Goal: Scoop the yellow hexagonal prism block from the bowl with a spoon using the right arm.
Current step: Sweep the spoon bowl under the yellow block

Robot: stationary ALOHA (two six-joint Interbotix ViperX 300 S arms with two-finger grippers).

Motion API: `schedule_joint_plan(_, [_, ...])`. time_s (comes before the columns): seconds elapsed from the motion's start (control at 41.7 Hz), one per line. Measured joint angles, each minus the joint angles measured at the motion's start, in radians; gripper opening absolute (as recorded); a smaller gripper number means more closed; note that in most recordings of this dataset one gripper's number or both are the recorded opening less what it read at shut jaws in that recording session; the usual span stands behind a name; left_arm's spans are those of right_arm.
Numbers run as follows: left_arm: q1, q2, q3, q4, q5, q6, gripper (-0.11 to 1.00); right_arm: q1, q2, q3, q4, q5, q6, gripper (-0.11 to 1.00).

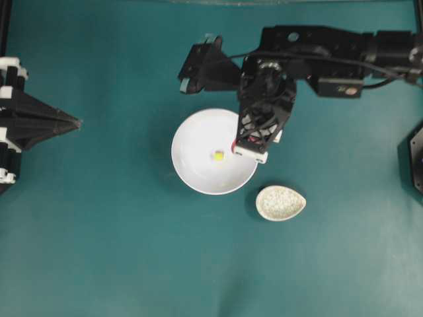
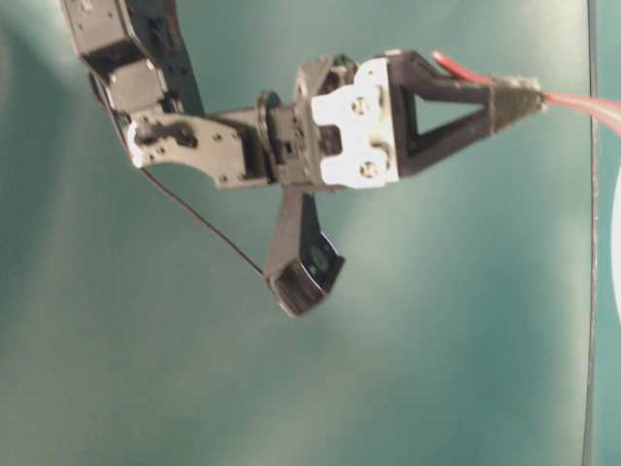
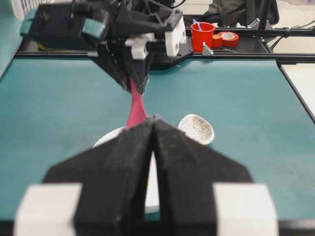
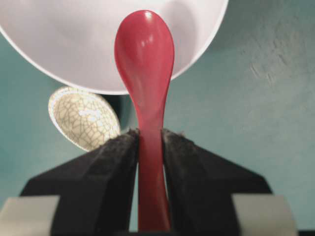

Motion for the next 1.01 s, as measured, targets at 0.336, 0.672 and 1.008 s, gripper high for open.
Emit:
schedule_joint_plan(0.336, [0.0,0.0,0.0,-0.002,0.0,0.002,0.0,0.0,0.025,-0.006,0.021,0.0,0.0,0.22])
schedule_joint_plan(0.672, [0.0,-0.002,0.0,-0.002,0.0,0.002,0.0,0.009,0.066,-0.006,0.032,-0.021,-0.012,0.22])
schedule_joint_plan(1.008, [0.0,-0.003,0.002,-0.002,0.0,0.002,0.0,0.014,0.087,-0.006,0.04,-0.075,-0.017,0.22])
